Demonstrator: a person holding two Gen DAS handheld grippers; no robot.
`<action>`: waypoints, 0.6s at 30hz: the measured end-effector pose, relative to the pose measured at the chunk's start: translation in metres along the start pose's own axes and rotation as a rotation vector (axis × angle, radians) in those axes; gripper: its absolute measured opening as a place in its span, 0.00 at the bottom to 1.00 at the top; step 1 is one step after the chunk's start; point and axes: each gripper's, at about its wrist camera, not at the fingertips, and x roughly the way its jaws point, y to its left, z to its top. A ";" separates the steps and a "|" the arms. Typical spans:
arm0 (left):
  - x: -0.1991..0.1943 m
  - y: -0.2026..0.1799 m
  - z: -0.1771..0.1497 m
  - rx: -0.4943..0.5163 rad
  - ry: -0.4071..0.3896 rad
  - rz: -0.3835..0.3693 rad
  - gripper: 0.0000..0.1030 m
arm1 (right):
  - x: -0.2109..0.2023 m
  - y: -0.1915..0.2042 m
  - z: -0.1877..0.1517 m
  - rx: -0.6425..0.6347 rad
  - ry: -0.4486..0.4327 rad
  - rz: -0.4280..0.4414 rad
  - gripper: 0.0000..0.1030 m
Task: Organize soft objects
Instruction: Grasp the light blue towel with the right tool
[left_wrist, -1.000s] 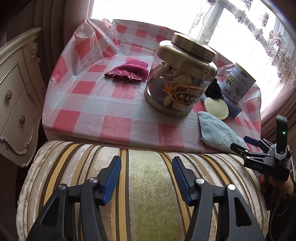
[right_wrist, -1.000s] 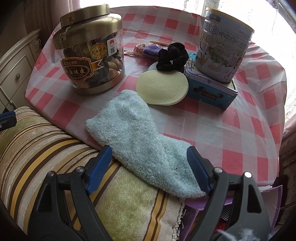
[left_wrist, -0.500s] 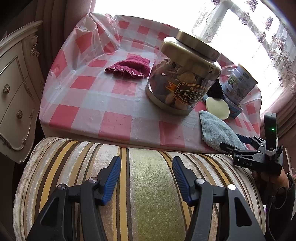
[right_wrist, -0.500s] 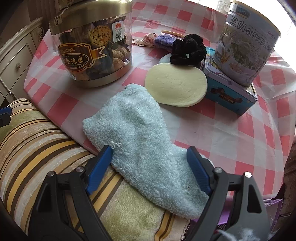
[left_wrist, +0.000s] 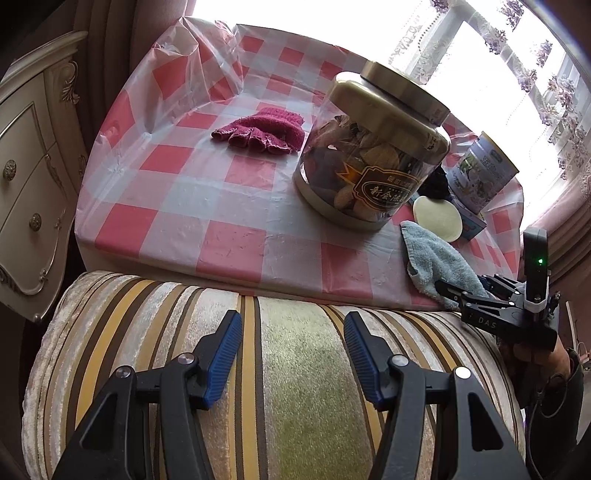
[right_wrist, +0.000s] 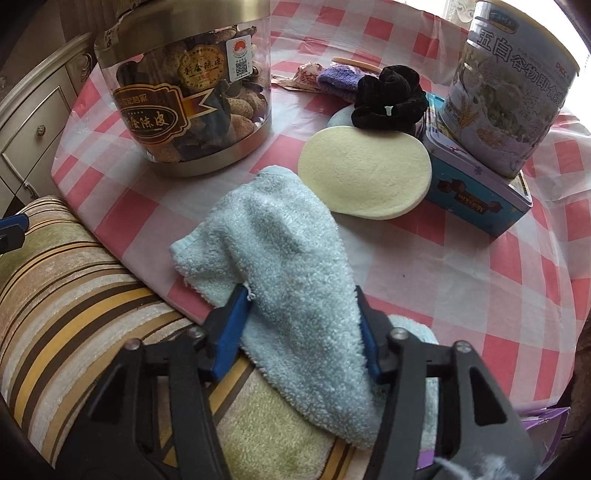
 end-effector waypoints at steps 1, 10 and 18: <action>0.000 0.000 0.000 -0.001 0.001 0.000 0.57 | 0.000 0.001 0.000 -0.003 -0.004 0.005 0.40; 0.001 0.004 0.001 -0.022 -0.001 -0.014 0.57 | -0.001 0.003 -0.001 -0.009 -0.024 0.045 0.20; 0.002 0.015 0.011 -0.063 -0.014 0.006 0.57 | -0.019 -0.003 -0.005 0.022 -0.079 0.046 0.18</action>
